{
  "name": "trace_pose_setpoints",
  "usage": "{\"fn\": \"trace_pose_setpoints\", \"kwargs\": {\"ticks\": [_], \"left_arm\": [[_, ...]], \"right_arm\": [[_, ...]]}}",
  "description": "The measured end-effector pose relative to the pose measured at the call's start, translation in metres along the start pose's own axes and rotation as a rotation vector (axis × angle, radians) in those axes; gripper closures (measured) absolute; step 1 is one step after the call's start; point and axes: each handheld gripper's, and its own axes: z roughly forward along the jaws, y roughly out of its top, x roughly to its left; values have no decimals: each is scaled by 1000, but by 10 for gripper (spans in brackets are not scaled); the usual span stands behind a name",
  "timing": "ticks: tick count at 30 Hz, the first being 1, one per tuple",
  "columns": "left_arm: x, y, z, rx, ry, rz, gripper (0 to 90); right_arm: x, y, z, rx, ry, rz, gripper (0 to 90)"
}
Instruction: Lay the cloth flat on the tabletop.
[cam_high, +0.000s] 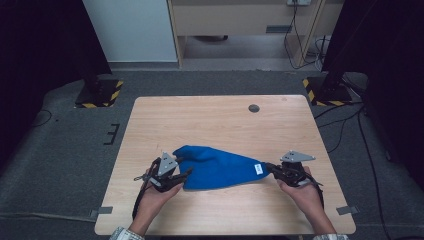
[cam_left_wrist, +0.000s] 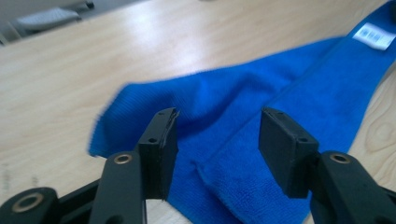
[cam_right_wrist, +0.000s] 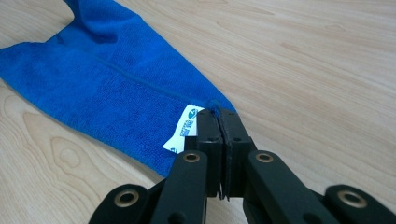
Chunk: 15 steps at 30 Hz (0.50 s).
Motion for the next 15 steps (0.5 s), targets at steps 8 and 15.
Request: {"fn": "trace_pose_setpoints", "kwargs": {"ticks": [8,15], "left_arm": [[4,-18,38,155,-27,-1,412],[4,-23,42,186,-65,-15,384]], "right_arm": [[5,-3,-3,10,-1,-13,884],[5,-4,-3,10,4,-5,881]]}}
